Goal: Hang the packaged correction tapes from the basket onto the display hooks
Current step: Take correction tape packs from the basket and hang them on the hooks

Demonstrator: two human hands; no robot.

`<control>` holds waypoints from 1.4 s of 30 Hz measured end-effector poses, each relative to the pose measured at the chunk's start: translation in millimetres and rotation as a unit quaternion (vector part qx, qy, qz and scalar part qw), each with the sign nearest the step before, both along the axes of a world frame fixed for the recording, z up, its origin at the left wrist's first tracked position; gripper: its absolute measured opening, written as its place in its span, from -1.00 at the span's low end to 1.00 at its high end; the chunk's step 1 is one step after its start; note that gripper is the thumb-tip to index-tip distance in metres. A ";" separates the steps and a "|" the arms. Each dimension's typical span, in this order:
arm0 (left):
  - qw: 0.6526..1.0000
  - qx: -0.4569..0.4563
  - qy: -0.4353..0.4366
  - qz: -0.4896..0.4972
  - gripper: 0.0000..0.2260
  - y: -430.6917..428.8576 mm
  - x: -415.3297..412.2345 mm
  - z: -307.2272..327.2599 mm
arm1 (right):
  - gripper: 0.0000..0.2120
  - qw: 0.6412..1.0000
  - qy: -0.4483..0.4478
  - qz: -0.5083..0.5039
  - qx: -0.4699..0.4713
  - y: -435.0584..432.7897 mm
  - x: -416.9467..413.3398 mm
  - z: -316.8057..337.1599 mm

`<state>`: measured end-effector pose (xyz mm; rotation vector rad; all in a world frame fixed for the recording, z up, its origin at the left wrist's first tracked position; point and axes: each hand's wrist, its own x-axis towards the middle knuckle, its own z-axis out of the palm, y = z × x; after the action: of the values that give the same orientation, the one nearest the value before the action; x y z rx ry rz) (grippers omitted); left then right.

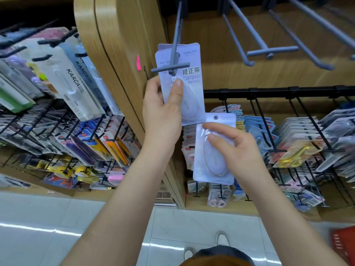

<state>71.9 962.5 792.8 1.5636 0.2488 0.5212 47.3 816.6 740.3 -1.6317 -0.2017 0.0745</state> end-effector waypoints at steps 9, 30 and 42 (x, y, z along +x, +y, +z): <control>0.963 0.168 0.206 -0.051 -0.33 16.4 -31.6 -32.6 | -0.15 0.993 0.005 0.060 0.101 -22.6 0.7 15.9; 0.994 0.014 -0.079 -0.071 -0.92 15.1 -52.8 5.0 | -0.80 0.991 -0.029 0.132 0.006 -8.8 -1.6 11.2; 0.988 0.052 -0.142 -0.007 -0.92 13.8 -24.3 23.1 | -0.80 0.994 -0.079 0.066 -0.029 10.0 -1.7 12.2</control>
<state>47.6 976.3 815.9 1.5682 -0.0068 0.7482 45.6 826.6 752.4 -1.6818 -0.4329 0.0532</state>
